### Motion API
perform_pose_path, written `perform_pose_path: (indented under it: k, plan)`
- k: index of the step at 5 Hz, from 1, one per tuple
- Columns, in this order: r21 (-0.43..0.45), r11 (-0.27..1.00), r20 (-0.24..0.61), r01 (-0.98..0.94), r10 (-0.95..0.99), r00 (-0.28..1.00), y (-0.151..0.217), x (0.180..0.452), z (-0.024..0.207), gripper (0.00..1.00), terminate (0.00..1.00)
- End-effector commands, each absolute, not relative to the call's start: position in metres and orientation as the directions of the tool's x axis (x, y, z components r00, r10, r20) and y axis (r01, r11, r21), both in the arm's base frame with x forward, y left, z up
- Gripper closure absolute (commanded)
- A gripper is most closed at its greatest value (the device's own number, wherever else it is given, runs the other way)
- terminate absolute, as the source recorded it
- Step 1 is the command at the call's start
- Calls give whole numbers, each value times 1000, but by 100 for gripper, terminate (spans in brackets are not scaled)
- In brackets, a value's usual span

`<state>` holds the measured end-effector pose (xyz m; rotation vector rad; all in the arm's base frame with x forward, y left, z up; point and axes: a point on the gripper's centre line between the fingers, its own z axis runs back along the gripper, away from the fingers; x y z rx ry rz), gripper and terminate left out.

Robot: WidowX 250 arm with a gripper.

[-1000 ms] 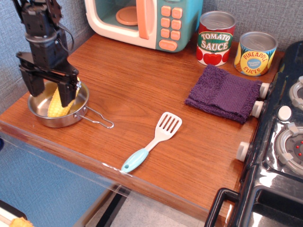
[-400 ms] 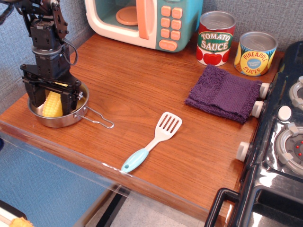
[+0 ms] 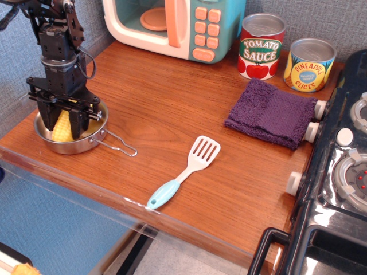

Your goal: Place the corn on top of the cloth.

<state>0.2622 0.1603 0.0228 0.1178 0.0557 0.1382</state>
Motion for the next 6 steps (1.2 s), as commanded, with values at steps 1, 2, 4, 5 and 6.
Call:
perform_pose_path:
  k: [1,2,4,5,6]
  plan:
    - [162,973,178,-166,137,974,127,284,97,100,0]
    - [104,991,230,-82,56,972,84,309,122,100,0]
    - [-30,993,152,116,-110,982,-14,352,86,100,0]
    - [-15,983,131,181,-178,975,-50,370,71,100,0]
    - [-3,980,134,199,-196,971,-64,382,66,100,0]
